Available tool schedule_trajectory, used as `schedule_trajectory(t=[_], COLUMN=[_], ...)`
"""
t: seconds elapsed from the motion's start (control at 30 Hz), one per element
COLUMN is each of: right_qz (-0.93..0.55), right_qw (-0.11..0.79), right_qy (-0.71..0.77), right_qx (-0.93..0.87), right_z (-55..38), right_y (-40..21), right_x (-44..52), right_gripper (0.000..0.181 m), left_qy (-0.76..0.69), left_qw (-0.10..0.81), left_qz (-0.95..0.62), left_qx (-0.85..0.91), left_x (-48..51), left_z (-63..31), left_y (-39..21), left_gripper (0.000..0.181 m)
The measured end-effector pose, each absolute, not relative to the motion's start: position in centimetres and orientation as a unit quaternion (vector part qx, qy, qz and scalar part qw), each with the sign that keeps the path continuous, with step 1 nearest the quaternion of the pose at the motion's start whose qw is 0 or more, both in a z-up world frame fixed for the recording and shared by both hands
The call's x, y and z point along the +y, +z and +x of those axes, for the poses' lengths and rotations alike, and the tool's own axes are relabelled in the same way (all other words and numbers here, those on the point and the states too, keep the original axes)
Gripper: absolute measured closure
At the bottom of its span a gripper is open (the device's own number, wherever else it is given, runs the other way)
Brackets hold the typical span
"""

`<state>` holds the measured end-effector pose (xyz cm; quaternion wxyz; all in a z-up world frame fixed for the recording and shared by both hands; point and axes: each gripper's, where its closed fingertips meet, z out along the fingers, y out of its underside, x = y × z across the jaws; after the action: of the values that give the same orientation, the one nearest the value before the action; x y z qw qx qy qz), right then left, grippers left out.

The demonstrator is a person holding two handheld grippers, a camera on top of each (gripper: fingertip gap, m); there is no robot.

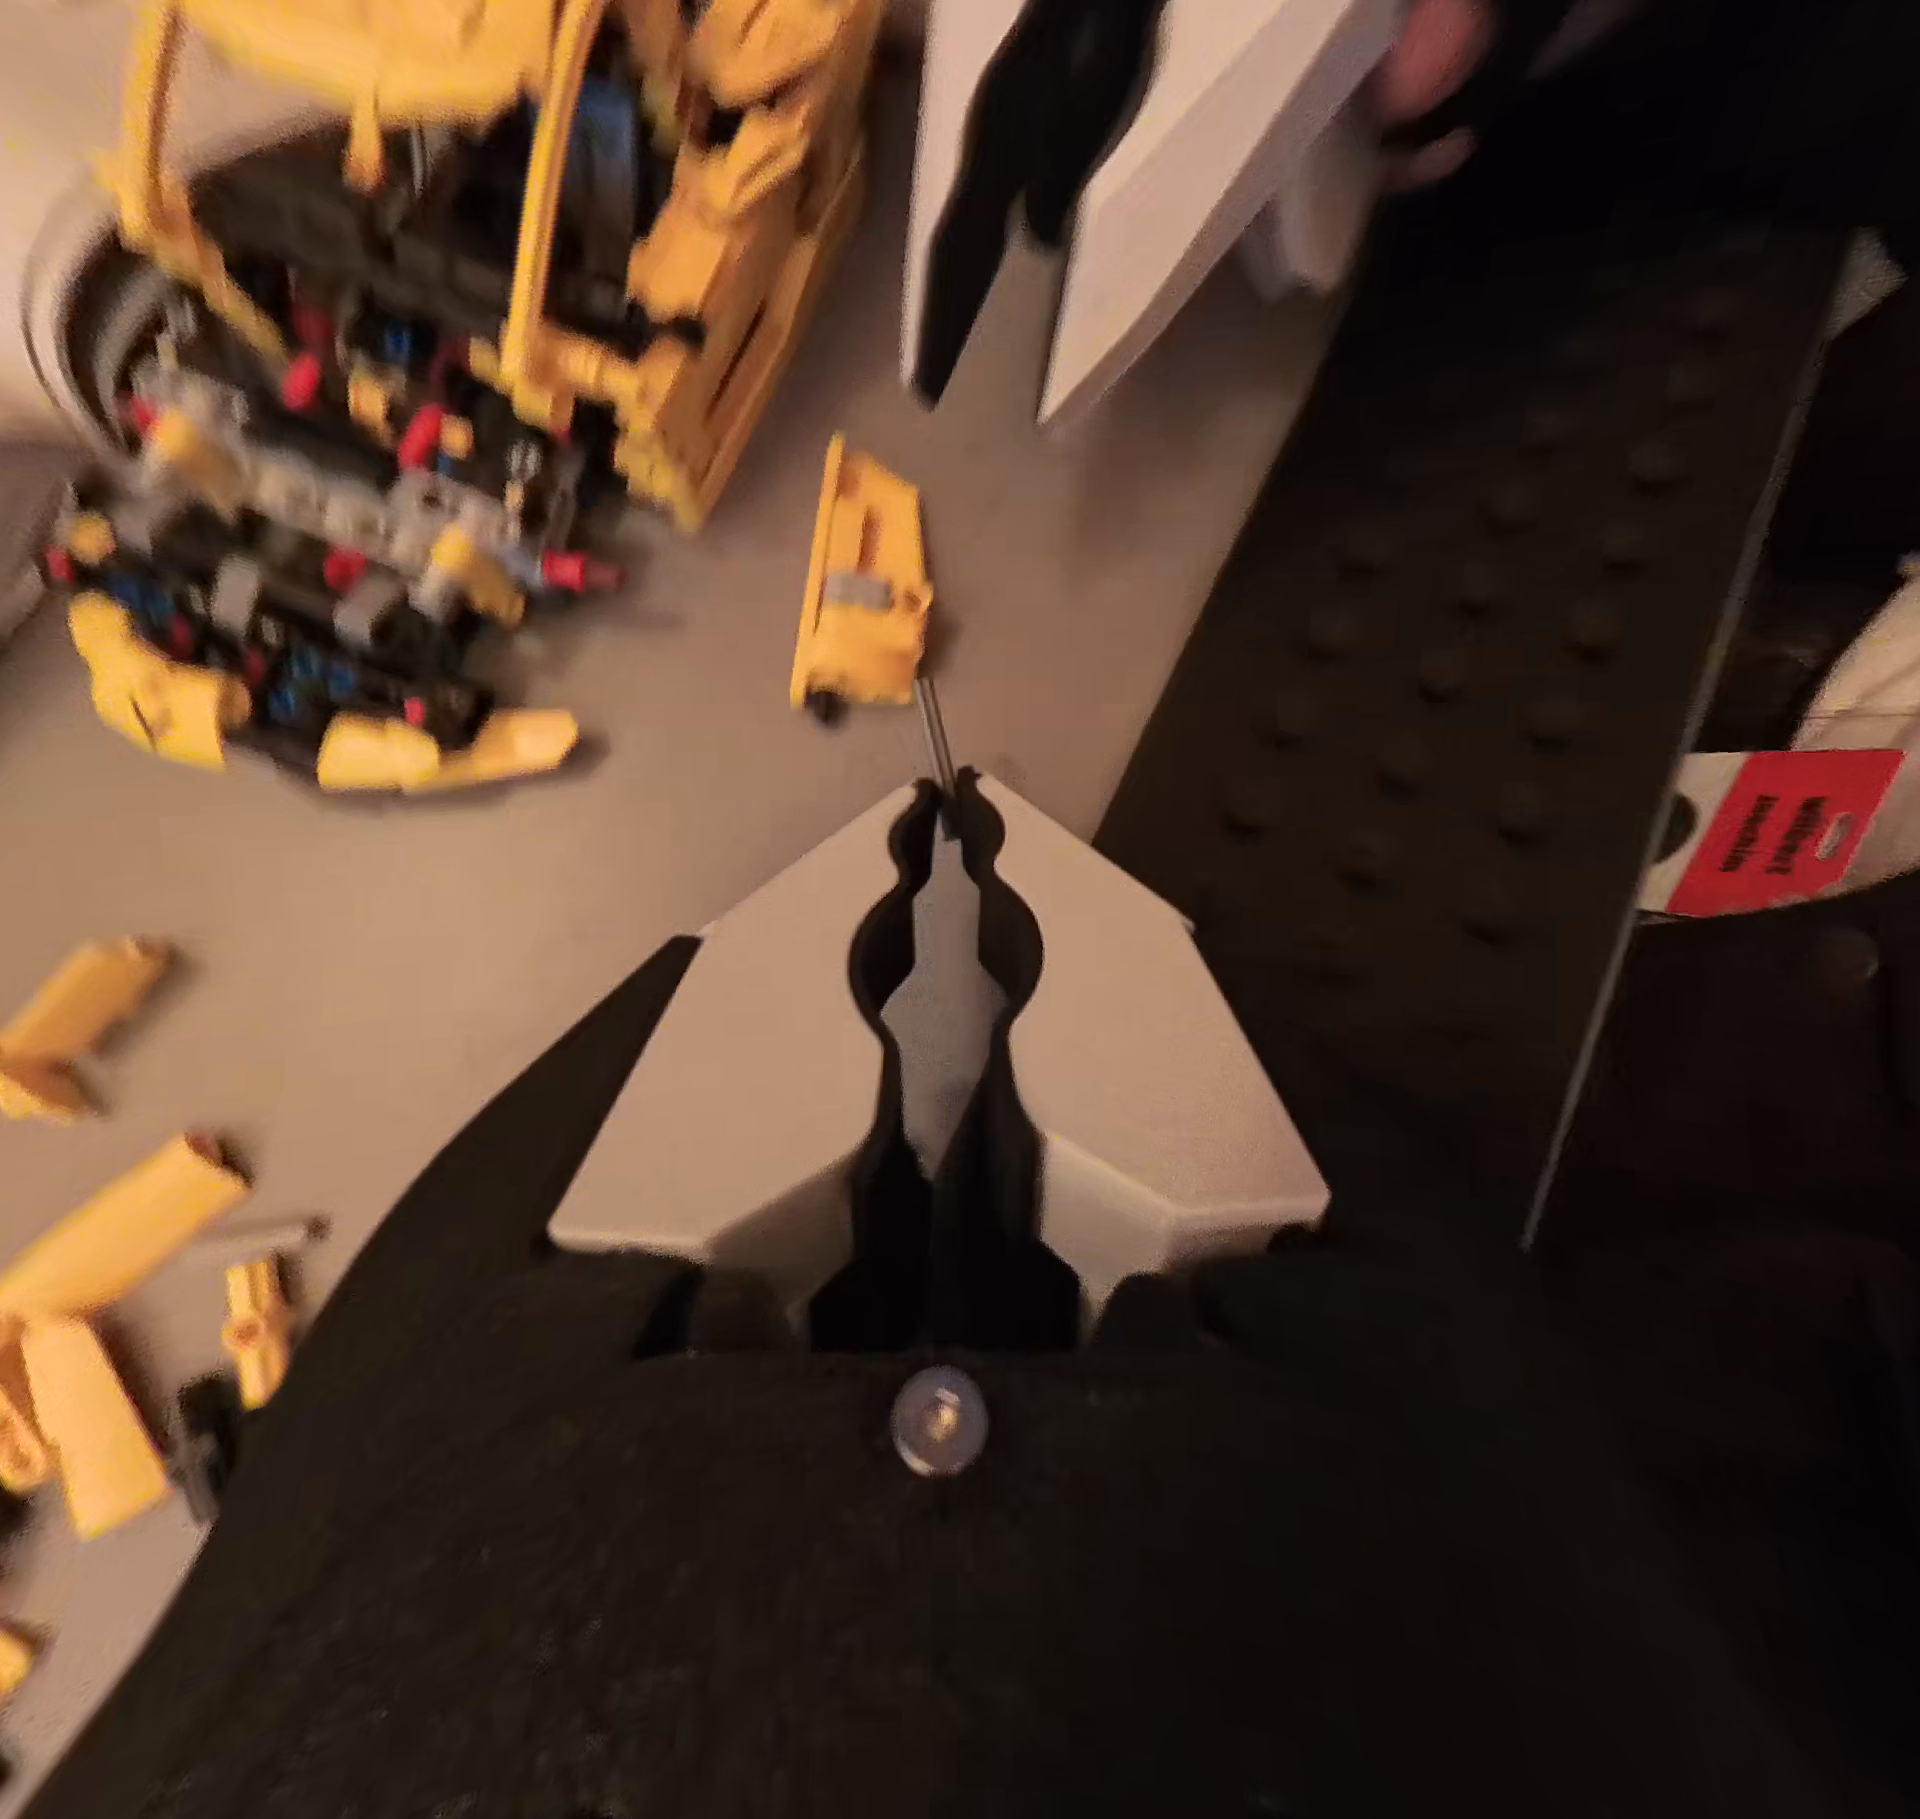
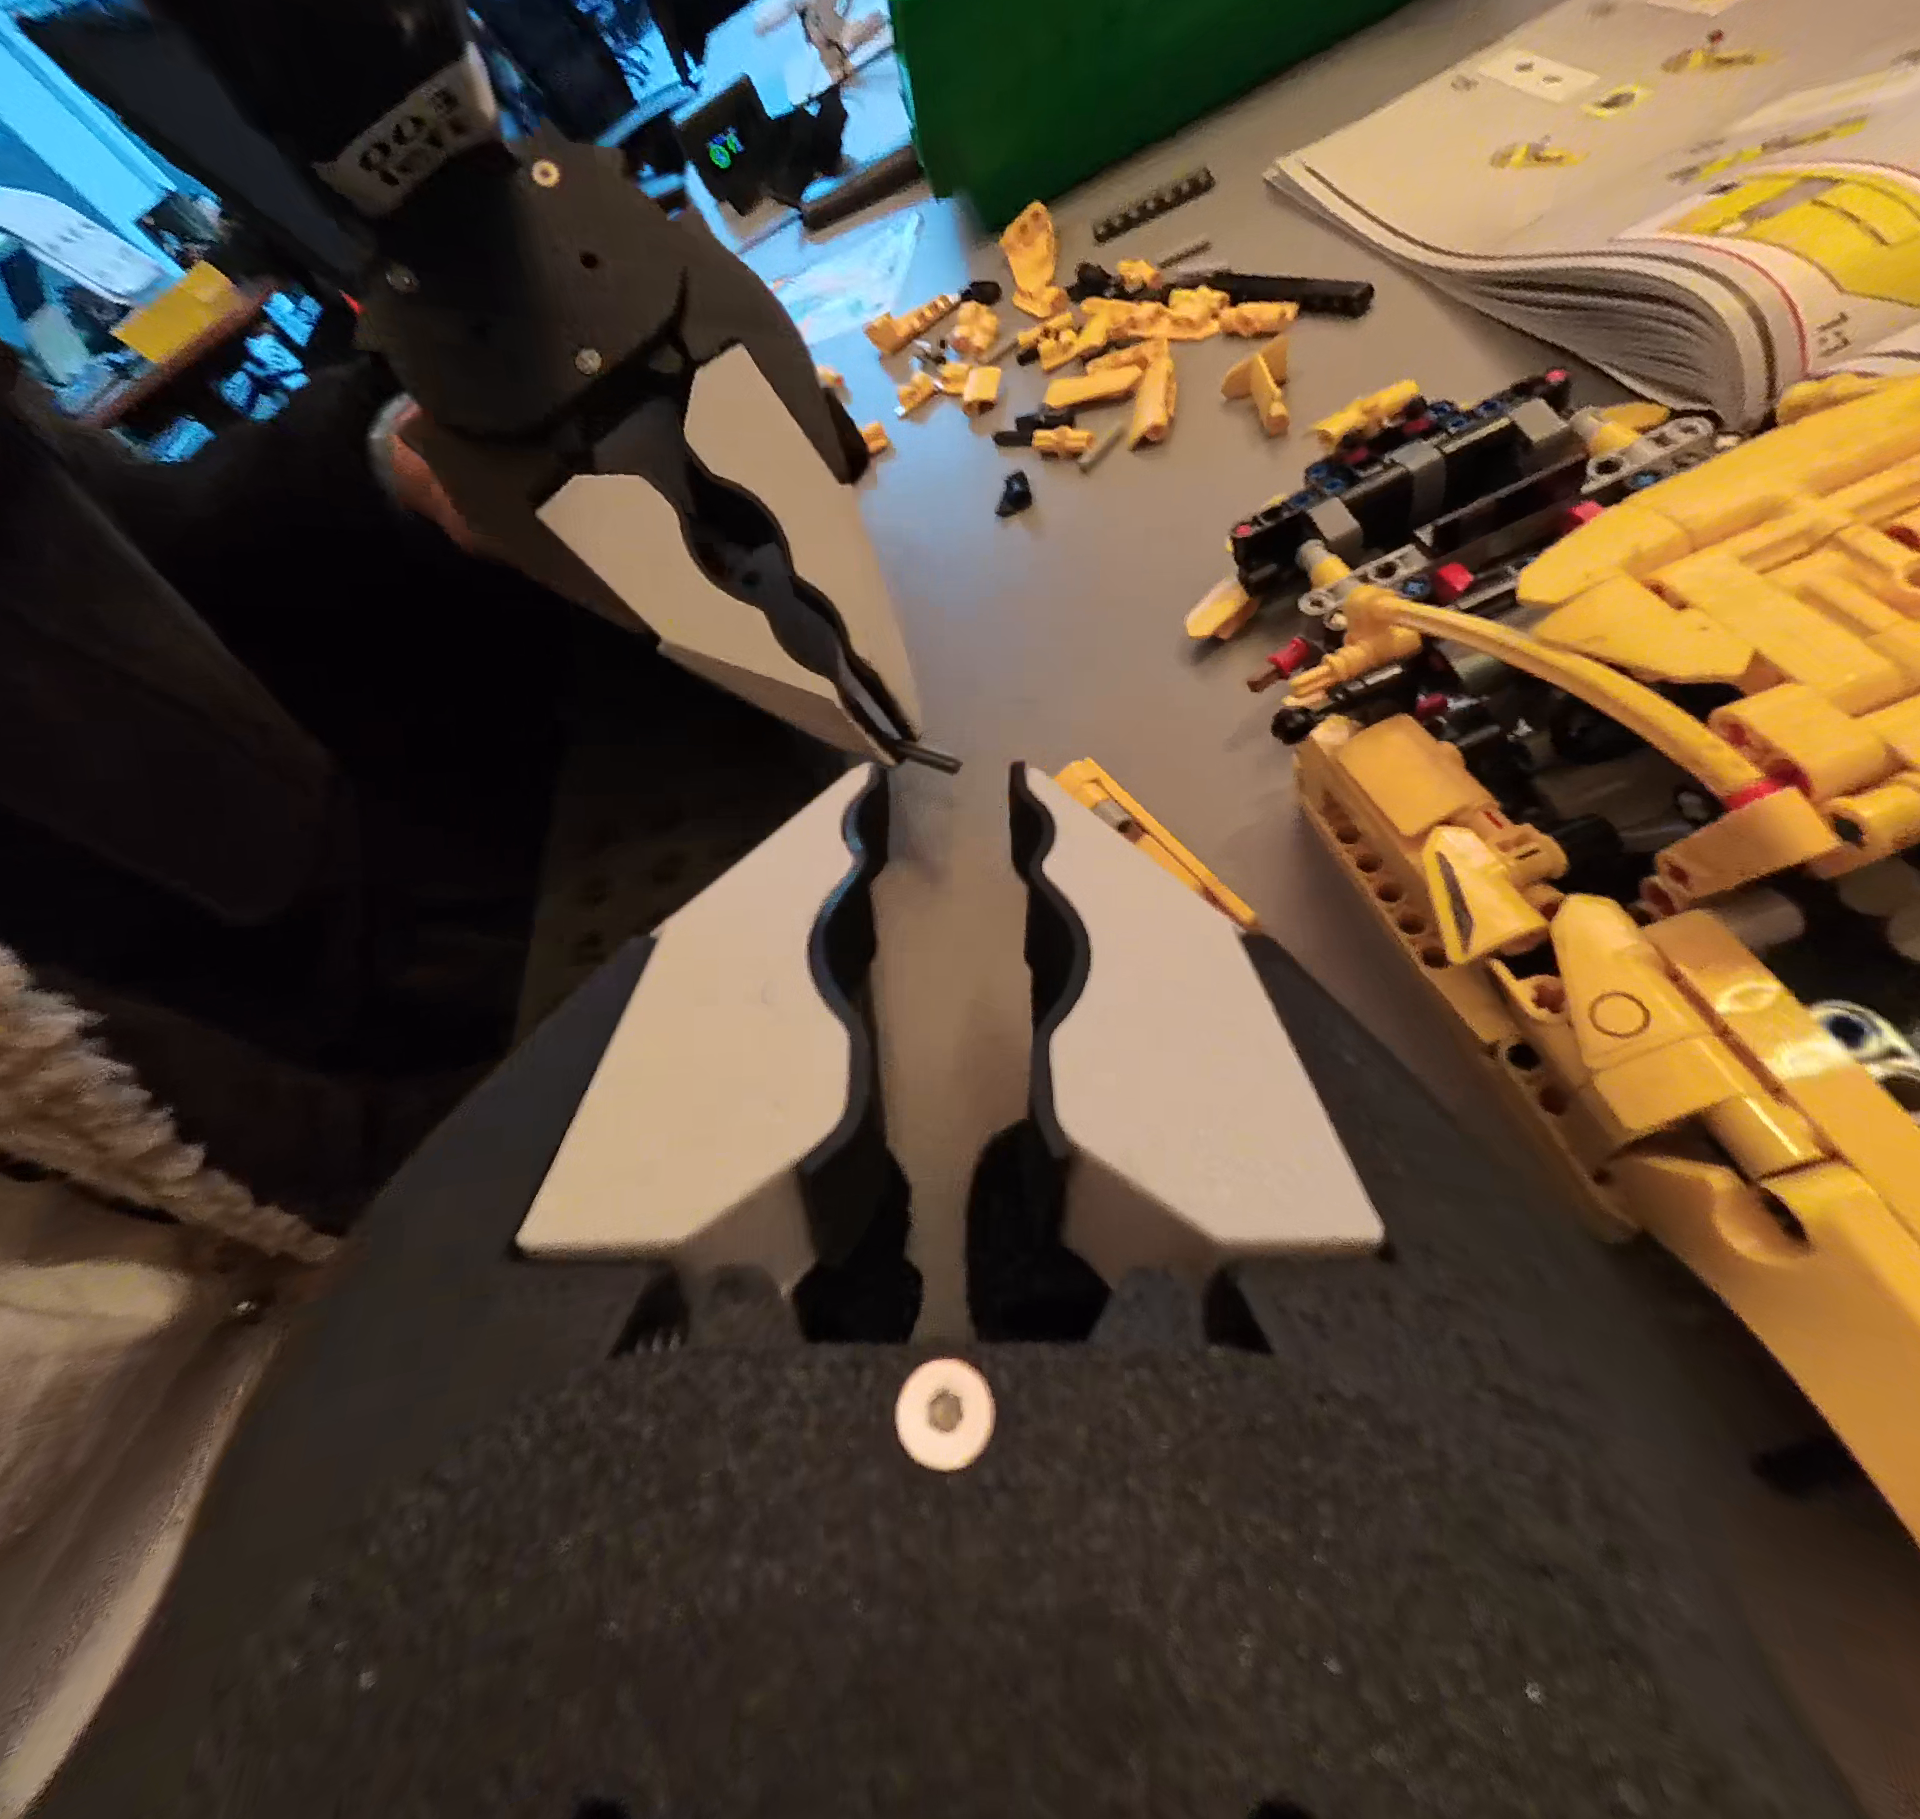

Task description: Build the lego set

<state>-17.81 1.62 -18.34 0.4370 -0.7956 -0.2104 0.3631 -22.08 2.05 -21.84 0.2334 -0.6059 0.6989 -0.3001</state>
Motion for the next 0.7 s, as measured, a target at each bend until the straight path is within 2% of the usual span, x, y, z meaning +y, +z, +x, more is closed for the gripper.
schedule_trajectory(t=[0.2, 0.47, 0.7], right_qz=[-0.763, -0.744, -0.755], right_qw=[0.425, 0.435, 0.437], right_qy=[0.417, 0.430, 0.420], right_qx=[-0.250, -0.271, -0.250], right_z=[-19.8, -20.4, -19.7], right_y=[-17.1, -16.2, -16.5], right_x=[0.1, -0.8, -0.1], right_gripper=[0.164, 0.172, 0.167], left_qy=[-0.335, -0.354, -0.336], left_qw=[0.334, 0.347, 0.353], left_qz=[-0.512, -0.479, -0.474], left_qx=[0.717, 0.725, 0.733], left_x=[0.6, -0.8, -0.8], left_z=[-20.5, -20.5, -20.5], left_y=[-17.7, -16.5, -16.7], left_gripper=[0.177, 0.177, 0.177])
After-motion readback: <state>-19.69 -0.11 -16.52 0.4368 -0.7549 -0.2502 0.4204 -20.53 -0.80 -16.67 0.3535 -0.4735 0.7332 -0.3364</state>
